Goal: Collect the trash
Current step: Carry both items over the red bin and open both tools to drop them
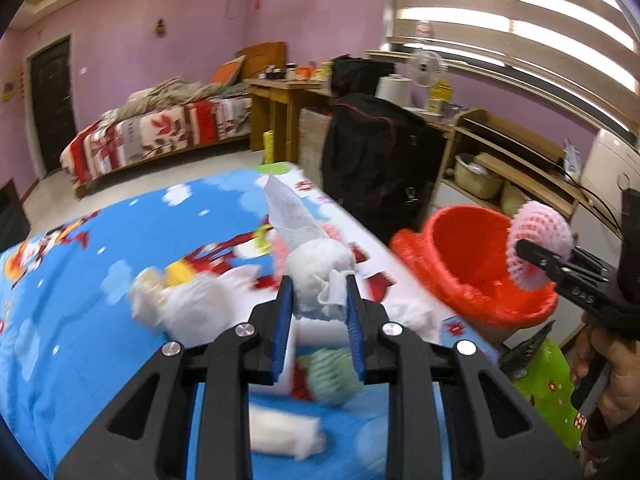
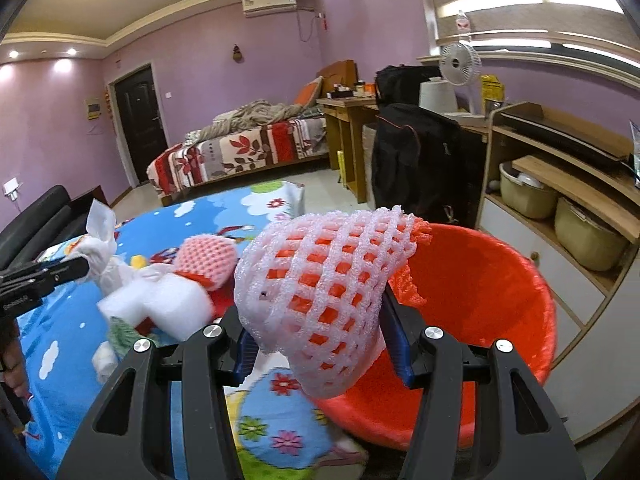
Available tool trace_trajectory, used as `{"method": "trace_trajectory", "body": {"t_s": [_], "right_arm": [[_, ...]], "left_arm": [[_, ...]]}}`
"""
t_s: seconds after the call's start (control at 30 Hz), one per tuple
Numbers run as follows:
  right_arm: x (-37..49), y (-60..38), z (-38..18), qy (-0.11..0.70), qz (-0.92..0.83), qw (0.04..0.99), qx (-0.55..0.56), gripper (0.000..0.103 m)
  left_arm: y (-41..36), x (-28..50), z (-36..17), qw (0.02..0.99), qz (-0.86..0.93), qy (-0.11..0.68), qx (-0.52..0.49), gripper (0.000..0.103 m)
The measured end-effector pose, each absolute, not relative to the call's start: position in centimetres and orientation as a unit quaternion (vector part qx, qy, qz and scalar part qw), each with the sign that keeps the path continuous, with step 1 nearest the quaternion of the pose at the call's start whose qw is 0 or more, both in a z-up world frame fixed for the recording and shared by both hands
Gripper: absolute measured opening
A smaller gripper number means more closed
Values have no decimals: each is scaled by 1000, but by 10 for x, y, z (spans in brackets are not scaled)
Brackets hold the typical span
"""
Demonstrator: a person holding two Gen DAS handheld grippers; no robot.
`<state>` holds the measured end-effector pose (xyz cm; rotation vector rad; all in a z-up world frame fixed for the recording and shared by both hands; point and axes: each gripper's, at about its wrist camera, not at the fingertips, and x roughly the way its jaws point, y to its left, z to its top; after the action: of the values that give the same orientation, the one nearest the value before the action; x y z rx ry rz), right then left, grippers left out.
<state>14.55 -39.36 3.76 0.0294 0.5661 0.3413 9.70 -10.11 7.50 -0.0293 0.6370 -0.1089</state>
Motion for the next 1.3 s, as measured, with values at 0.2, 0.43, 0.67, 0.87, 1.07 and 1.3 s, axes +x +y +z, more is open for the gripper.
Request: {"method": "trace_trajectory", "body": {"t_s": [0.2, 0.43, 0.67, 0.87, 1.07, 1.3], "right_arm": [[158, -418, 33, 288, 152, 945, 17, 53], [168, -440, 25, 302, 141, 943, 18, 55], [175, -458, 23, 301, 132, 944, 17, 58], [178, -467, 23, 301, 125, 945, 13, 67], [179, -472, 22, 299, 117, 947, 15, 83], [175, -481, 23, 294, 104, 950, 23, 84]], "left_arm": [[-148, 117, 80, 945, -103, 309, 8, 25], [-191, 140, 77, 937, -147, 317, 17, 25], [-228, 163, 74, 928, -186, 322, 26, 26], [-249, 174, 70, 919, -217, 327, 28, 27], [-262, 183, 65, 908, -244, 338, 27, 32], [-257, 187, 62, 908, -242, 341, 15, 48]]}}
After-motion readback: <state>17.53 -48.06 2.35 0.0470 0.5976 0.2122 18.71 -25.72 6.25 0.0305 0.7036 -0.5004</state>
